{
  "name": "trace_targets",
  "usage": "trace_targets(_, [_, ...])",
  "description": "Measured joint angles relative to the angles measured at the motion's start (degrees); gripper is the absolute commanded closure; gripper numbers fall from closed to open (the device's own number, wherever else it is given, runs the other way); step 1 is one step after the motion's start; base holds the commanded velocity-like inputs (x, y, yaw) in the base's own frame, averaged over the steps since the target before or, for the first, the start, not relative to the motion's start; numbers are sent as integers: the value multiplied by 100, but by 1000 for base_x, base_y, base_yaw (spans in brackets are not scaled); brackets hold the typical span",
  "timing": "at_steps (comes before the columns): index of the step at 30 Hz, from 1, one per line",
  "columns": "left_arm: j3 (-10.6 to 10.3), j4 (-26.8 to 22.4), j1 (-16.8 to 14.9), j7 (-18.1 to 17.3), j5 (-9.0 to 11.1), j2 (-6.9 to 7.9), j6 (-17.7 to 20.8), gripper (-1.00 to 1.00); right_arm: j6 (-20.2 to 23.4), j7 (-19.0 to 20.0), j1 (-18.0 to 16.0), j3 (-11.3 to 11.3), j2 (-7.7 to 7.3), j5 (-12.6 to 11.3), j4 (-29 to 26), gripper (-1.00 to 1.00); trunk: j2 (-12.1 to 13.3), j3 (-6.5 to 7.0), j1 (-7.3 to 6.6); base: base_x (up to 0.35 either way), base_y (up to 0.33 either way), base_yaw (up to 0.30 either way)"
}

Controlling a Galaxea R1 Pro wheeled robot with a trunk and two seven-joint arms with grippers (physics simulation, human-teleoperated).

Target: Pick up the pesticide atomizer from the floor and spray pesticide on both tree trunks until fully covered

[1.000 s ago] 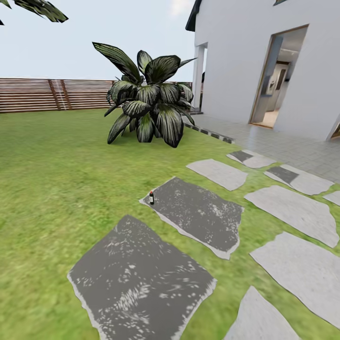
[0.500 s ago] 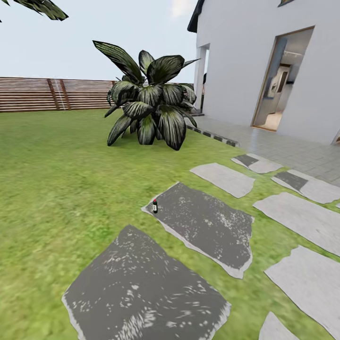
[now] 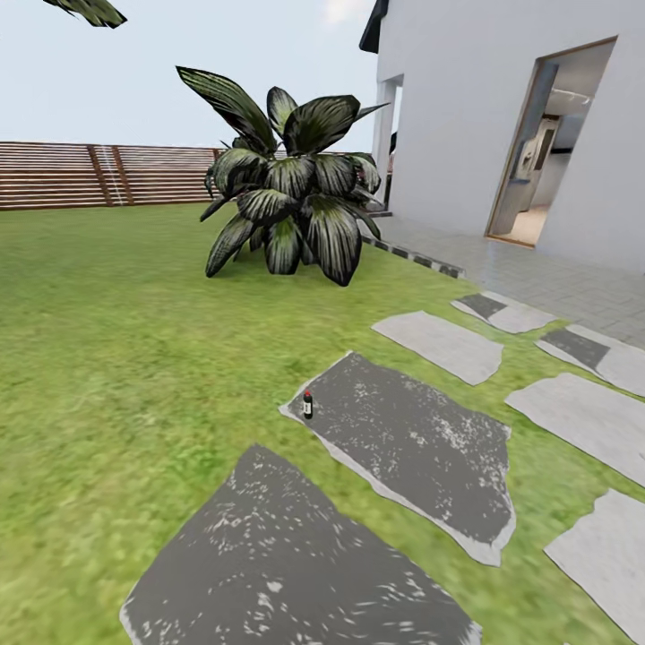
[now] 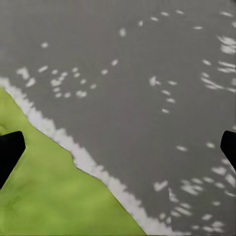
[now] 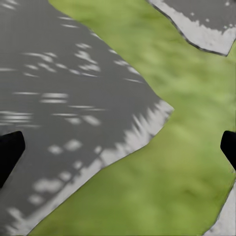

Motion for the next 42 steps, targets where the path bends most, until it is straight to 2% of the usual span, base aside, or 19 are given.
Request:
trace_targets(31, [0,0,0,0,0,0,0,-100,6,0,0,1,0,0,0,-100,0,0,0,281,215,-1])
trace_targets(42, [-1,1,-1,0,0,0,-1,-100,7,0,1,0,0,0,-1,-100,0,0,1,253,231,-201])
